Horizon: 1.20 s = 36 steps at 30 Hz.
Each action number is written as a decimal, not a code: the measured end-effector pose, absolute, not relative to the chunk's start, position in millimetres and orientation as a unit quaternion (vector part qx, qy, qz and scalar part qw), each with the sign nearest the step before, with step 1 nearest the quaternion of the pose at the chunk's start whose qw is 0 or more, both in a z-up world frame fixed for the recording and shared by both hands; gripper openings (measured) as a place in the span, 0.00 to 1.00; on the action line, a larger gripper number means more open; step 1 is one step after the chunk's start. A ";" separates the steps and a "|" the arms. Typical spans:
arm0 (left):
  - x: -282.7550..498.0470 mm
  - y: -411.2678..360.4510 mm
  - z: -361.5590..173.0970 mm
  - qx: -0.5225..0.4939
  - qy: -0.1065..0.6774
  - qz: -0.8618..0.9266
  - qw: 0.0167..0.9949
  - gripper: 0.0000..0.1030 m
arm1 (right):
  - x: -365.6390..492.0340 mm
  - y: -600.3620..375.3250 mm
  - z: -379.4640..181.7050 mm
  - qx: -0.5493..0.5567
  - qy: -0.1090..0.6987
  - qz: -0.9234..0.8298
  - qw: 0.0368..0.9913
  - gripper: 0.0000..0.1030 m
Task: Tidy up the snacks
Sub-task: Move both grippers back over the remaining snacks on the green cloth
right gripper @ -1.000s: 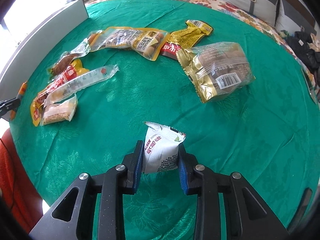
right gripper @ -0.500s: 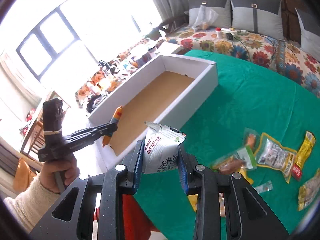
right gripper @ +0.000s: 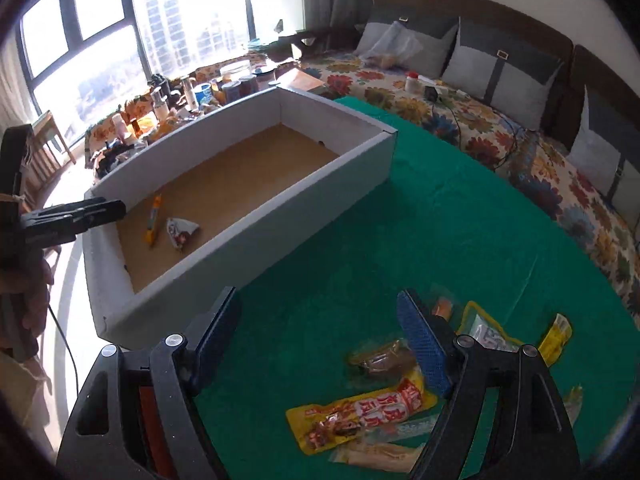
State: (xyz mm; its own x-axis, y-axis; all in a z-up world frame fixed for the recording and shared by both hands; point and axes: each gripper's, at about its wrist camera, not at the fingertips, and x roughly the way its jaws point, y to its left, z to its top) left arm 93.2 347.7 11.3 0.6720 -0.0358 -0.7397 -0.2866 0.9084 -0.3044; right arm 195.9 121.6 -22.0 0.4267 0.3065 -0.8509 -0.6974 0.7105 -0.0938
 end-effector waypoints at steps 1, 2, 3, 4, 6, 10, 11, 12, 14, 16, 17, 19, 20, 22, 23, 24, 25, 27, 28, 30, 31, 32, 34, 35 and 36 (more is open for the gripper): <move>96.7 327.0 10.2 -0.199 0.404 0.050 0.891 0.77 | 185.9 115.3 -50.2 -0.255 0.445 0.303 0.803 0.80; 100.6 307.9 6.5 -0.195 0.412 0.030 0.889 0.77 | 175.6 112.0 -74.4 -0.284 0.447 0.303 0.792 0.80; 104.4 288.9 1.9 -0.190 0.421 0.012 0.887 0.77 | 163.9 109.0 -96.5 -0.312 0.443 0.304 0.783 0.80; 107.8 270.6 -2.9 -0.183 0.432 -0.005 0.883 0.77 | 154.0 106.5 -114.5 -0.334 0.435 0.306 0.778 0.80; 111.8 236.1 -13.5 -0.157 0.452 -0.030 0.878 0.77 | 139.1 90.3 -129.1 -0.335 0.403 0.316 0.790 0.80; 113.3 185.7 -35.8 -0.100 0.480 -0.055 0.870 0.77 | 152.6 31.6 -133.3 -0.267 0.420 0.297 0.815 0.80; 115.2 176.6 -42.5 -0.088 0.488 -0.059 0.866 0.77 | 157.4 14.1 -134.2 -0.256 0.425 0.286 0.820 0.80; 117.4 167.9 -49.7 -0.076 0.495 -0.064 0.863 0.77 | 161.4 -1.7 -133.7 -0.252 0.425 0.271 0.826 0.80; 124.5 151.4 -64.3 -0.051 0.509 -0.070 0.856 0.77 | 169.8 -32.5 -133.1 -0.248 0.431 0.242 0.833 0.80; 133.5 135.9 -78.7 -0.029 0.523 -0.072 0.849 0.77 | 175.7 -57.4 -130.1 -0.253 0.432 0.197 0.843 0.80; 138.4 129.2 -85.2 -0.021 0.528 -0.074 0.845 0.77 | 175.1 -67.9 -126.3 -0.248 0.433 0.186 0.847 0.80; 147.5 117.4 -96.8 -0.014 0.535 -0.082 0.841 0.77 | 170.9 -92.1 -115.5 -0.216 0.431 0.175 0.858 0.80; 151.4 111.4 -102.0 -0.012 0.536 -0.089 0.839 0.77 | 167.6 -103.4 -108.6 -0.193 0.428 0.171 0.866 0.81; 158.4 100.2 -112.4 0.001 0.538 -0.098 0.837 0.77 | 159.3 -125.0 -98.8 -0.156 0.422 0.155 0.879 0.81; 160.1 95.8 -118.2 0.010 0.541 -0.098 0.835 0.77 | 155.8 -137.3 -97.4 -0.142 0.423 0.144 0.883 0.81; 161.4 90.1 -119.6 0.025 0.530 -0.093 0.842 0.80 | 152.3 -148.0 -97.3 -0.132 0.426 0.129 0.885 0.81; 163.2 85.3 -121.1 0.037 0.524 -0.093 0.846 0.80 | 149.8 -154.7 -99.3 -0.126 0.432 0.116 0.886 0.81; 167.0 77.9 -123.9 0.055 0.516 -0.095 0.849 0.89 | 144.7 -168.8 -106.1 -0.122 0.445 0.093 0.882 0.81; 169.5 76.1 -125.4 0.053 0.514 -0.098 0.851 0.92 | 144.9 -176.4 -110.1 -0.122 0.449 0.078 0.882 0.81; 174.9 73.8 -128.9 0.051 0.507 -0.097 0.855 1.00 | 142.4 -194.3 -119.1 -0.105 0.462 0.051 0.879 0.81; 176.7 72.4 -130.5 0.050 0.498 -0.094 0.860 1.00 | 142.3 -205.1 -121.3 -0.085 0.460 0.048 0.882 0.81; 180.7 72.5 -130.8 0.044 0.493 -0.088 0.864 1.00 | 142.2 -213.8 -122.4 -0.069 0.459 0.040 0.885 0.81; 189.9 72.2 -131.4 0.034 0.489 -0.070 0.869 1.00 | 148.7 -225.1 -123.3 -0.052 0.456 0.026 0.888 0.82; 195.2 71.3 -131.8 0.029 0.486 -0.062 0.871 1.00 | 153.1 -230.3 -123.3 -0.044 0.454 0.019 0.890 0.83; 199.9 70.6 -131.9 0.024 0.482 -0.054 0.874 1.00 | 157.4 -235.4 -124.3 -0.033 0.454 0.015 0.890 0.84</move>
State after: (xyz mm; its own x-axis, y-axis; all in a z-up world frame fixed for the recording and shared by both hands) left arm 199.9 70.6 -131.9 0.5295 -0.0703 -0.8454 0.1169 0.9931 -0.0094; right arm 157.4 -235.4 -124.3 0.5874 -0.0030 -0.8093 -0.0572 0.9973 -0.0452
